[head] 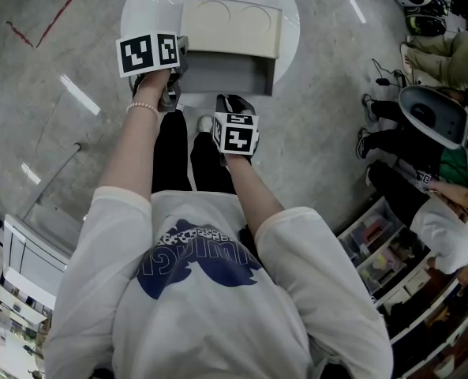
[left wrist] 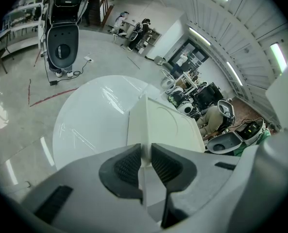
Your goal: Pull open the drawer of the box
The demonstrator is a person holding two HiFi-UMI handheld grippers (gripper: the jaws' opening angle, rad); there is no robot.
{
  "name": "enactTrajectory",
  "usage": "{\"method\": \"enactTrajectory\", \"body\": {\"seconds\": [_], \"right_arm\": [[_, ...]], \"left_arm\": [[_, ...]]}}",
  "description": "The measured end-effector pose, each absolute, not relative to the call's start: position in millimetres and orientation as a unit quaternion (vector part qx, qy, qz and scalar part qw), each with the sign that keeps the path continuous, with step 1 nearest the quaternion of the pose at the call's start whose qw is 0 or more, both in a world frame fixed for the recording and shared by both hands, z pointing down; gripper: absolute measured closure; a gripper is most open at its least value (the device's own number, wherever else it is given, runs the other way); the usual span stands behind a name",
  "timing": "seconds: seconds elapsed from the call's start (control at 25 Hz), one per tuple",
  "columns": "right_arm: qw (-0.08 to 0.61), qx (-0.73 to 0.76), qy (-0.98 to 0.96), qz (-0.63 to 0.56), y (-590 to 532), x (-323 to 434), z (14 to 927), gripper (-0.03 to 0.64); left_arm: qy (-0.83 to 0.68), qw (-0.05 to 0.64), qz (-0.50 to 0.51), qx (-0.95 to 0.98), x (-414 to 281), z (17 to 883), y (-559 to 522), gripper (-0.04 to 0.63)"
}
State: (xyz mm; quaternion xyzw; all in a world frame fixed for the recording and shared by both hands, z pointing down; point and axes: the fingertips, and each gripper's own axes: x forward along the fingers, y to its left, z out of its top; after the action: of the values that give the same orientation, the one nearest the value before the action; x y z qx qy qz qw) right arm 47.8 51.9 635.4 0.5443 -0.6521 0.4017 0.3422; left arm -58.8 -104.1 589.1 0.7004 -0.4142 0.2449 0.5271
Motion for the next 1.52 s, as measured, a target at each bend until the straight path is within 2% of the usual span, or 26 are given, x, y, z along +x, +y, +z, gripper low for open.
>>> {"method": "enactTrajectory", "body": {"seconds": [1.52], "right_arm": [[0.350,0.532,-0.663,0.393,65.5,43.5,643.0,0.557]], "left_arm": [[-0.423,0.522,0.234,0.703,-60.3,586.6,-103.6,0.523]]}}
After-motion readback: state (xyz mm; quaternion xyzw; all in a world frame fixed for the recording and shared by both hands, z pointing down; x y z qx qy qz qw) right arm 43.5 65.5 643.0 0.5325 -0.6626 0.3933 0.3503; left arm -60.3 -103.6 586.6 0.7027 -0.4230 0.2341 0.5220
